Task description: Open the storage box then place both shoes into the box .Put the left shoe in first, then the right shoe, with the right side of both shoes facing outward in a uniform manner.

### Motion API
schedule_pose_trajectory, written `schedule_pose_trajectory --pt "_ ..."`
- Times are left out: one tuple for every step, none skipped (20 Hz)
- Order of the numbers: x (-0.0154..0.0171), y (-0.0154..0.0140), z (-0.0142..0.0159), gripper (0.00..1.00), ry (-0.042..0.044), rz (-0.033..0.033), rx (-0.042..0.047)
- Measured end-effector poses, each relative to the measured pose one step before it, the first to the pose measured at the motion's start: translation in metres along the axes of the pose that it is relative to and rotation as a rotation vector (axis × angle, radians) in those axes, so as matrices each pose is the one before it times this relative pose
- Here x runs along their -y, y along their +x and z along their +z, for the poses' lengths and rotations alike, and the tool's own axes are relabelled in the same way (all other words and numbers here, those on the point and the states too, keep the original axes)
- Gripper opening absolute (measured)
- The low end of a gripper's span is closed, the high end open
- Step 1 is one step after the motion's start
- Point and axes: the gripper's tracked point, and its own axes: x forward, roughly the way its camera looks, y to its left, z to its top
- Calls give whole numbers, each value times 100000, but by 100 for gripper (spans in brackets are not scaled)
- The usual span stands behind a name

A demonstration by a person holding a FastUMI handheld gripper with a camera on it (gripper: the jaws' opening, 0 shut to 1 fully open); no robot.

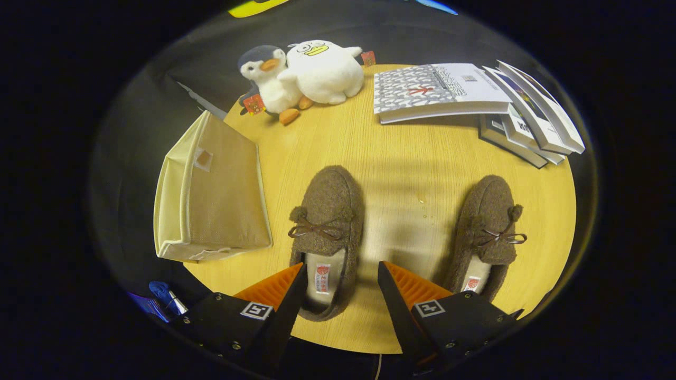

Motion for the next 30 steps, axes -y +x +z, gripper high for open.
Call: schedule_pose_trajectory --pt "355 491 -345 82 -304 -587 -1361" --pt "236 527 -107 82 59 -270 -1259" --pt "186 540 -240 82 335 -315 -1994" --pt "36 503 -62 82 556 67 -1754" --pt "69 362 -101 82 139 -415 -1176" --pt "133 317 176 82 -602 -720 -634" --pt "161 418 170 82 -745 -1061 -314" --pt "239 441 162 82 -391 -1433 -898" --pt "-82 715 39 82 261 -50 -849" --pt "-163 667 -3 80 1369 -220 -1375" --pt "-17 209 107 72 630 -19 -1750" --pt "-341 233 -138 70 -134 874 -1745" --pt "-219 1183 -223 70 -319 861 384" --pt "195 415 223 50 2634 35 -1117" --pt "-200 -834 341 31 1474 687 -775" --pt "58 -217 186 11 590 803 -520" --pt "-157 51 -135 6 42 691 -627" --pt "-92 -118 -10 1 -964 384 -242" --pt "25 -241 -108 1 -185 418 97" --pt "-169 -465 -35 1 755 985 -138" --pt "-327 -613 31 1 1370 1355 188" --pt "-248 -768 97 1 519 904 251" --pt "-411 -964 93 1 213 1542 791" --pt "-466 -1037 218 0 124 1587 943" --pt "-447 -1096 223 1 230 1663 1068" --pt "-530 -1157 318 1 -41 1533 1090" --pt "-563 -1194 288 1 -457 1359 1429" --pt "-625 -1226 508 1 -1032 1041 1220" --pt "-626 -1119 383 1 -1322 1063 969" --pt "-773 -1016 559 1 -881 1436 1517"
